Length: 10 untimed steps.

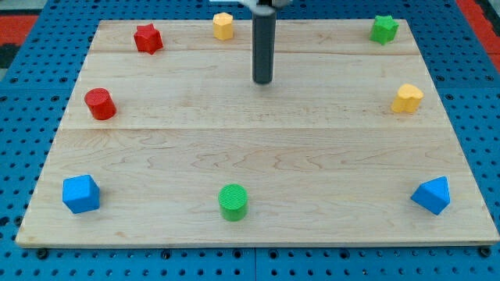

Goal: Move the red star towards the left side of the board

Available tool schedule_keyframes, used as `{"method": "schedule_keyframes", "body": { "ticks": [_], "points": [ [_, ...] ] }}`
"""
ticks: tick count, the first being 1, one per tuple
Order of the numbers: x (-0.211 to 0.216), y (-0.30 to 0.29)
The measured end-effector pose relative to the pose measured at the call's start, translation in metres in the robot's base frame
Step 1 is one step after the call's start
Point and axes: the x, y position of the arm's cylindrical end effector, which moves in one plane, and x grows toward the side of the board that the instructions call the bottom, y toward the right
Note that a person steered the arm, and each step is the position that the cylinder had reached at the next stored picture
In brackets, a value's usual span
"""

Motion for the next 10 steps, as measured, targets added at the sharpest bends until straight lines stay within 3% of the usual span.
{"method": "schedule_keyframes", "body": {
  "ticks": [1,3,4,5,6,7,8,9,10],
  "points": [
    [0.058,0.036],
    [0.100,-0.053],
    [0.097,-0.132],
    [0.049,-0.156],
    [-0.065,-0.162],
    [-0.100,-0.138],
    [-0.133,-0.156],
    [-0.111,-0.182],
    [-0.108,-0.154]
  ]
}}
